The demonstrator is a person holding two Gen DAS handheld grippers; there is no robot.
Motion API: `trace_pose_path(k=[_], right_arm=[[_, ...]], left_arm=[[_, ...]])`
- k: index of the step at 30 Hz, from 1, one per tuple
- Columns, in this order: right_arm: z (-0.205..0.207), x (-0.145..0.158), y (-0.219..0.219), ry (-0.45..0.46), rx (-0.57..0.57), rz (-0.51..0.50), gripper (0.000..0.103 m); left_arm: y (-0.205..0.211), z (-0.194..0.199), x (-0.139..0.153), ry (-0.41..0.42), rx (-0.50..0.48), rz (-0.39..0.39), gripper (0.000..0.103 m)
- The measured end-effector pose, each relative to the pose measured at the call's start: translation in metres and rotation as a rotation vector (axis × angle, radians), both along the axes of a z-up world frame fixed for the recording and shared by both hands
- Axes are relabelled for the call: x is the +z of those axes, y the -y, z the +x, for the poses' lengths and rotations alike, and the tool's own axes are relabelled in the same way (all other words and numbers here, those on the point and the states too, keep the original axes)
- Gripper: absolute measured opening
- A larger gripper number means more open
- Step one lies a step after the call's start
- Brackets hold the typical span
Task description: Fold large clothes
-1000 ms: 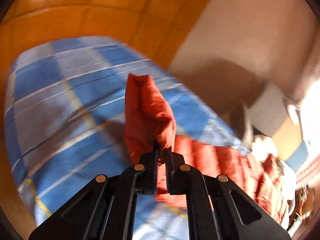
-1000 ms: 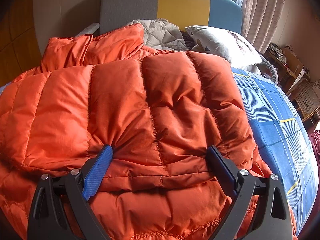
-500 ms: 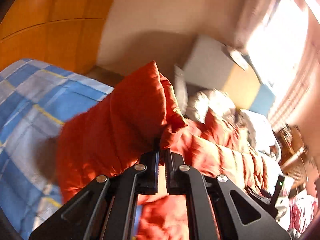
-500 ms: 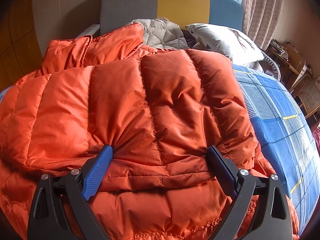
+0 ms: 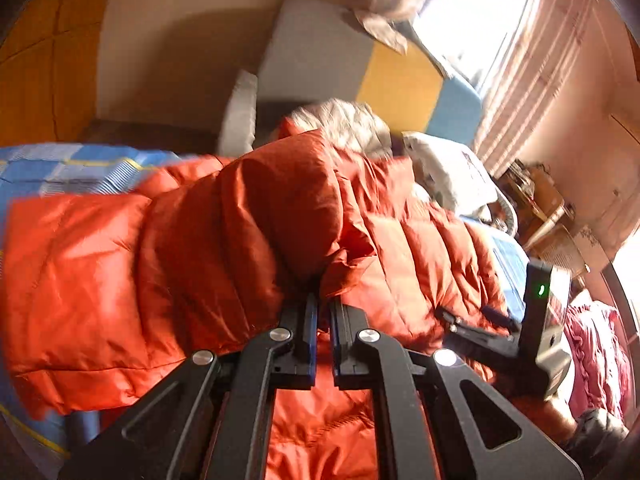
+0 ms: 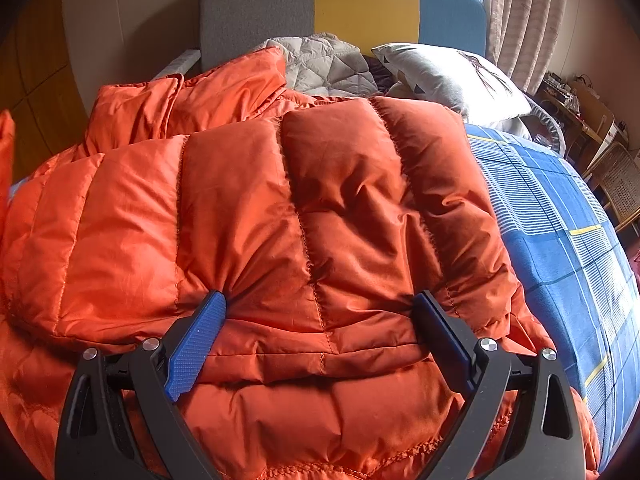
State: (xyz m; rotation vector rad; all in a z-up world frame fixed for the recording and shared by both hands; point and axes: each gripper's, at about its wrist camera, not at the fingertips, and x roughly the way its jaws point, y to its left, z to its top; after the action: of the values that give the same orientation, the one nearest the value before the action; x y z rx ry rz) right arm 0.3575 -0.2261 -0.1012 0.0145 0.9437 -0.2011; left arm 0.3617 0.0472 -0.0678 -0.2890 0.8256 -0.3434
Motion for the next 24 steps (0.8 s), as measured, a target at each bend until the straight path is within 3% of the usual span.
trace_pose_path(k=[3,5,6,13,21,24], right_arm=[[0.001,0.008,0.004,0.0,0.008,0.036,0.091],[0.0,0.02,0.005,0.029,0.017,0.073,0.09],[-0.001,0.026,0.004,0.043,0.021,0.08,0.09],[0.003,0.055,-0.048,0.079,0.21,0.289,0.079],[0.014,0.05,-0.117,0.012,0.353,0.449,0.076],[0.019,0.041,-0.134,-0.025,0.366,0.49,0.068]], left_arm=[[0.007,-0.005,-0.01,-0.011,-0.013,0.005,0.015],[0.007,-0.011,-0.014,-0.008,-0.01,0.006,0.042],[0.007,-0.014,-0.013,-0.003,-0.009,-0.003,0.044],[-0.001,-0.044,-0.017,0.013,-0.006,0.003,0.046],[-0.048,-0.067,-0.031,-0.025,0.082,0.015,0.047],[-0.069,-0.066,-0.038,-0.045,0.137,0.004,0.047]])
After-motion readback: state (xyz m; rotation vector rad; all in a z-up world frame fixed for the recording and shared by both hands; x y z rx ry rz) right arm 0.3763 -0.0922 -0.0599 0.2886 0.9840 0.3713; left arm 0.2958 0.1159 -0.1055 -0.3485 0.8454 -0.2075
